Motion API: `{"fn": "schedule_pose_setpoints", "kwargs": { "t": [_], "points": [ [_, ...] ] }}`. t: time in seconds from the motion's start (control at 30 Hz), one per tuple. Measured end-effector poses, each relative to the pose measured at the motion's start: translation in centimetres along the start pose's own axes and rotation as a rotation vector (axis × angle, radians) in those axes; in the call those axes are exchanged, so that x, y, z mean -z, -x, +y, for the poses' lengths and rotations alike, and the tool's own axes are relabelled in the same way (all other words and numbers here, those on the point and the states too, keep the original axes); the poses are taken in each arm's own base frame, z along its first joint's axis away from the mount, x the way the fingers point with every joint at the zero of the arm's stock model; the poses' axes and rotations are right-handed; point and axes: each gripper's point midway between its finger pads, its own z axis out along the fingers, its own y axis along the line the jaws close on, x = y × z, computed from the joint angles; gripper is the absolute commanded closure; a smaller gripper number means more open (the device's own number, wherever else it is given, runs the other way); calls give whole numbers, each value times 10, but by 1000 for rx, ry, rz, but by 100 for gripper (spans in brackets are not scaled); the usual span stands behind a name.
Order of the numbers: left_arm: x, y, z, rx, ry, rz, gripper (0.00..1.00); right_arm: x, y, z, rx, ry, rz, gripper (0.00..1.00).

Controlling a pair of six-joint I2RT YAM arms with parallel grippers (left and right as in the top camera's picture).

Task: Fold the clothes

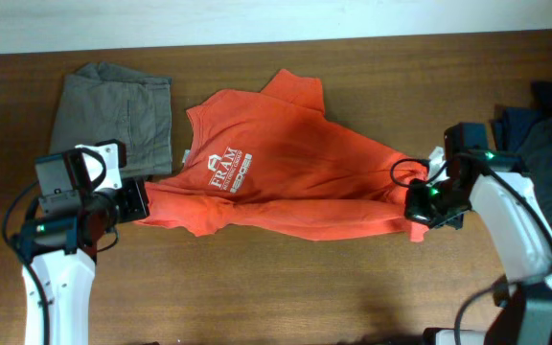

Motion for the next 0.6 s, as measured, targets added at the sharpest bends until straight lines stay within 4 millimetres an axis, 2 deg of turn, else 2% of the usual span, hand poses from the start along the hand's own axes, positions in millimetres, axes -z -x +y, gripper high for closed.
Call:
{"fn": "schedule_pose_setpoints", "kwargs": {
  "t": [0.1,0.17,0.23,0.4,0.6],
  "points": [
    [-6,2,3,0,8,2,100,-11,8,0,22,7,2,75],
    [-6,3,5,0,19,0,100,-13,8,0,31,9,9,59],
    [-6,3,6,-1,24,-1,100,-13,7,0,40,12,12,54],
    [-6,4,6,-1,26,-3,100,-16,-2,-2,18,8,44,51],
    [-6,4,6,-1,26,-3,100,-40,-19,-24,-83,-78,67,50]
  ]
}}
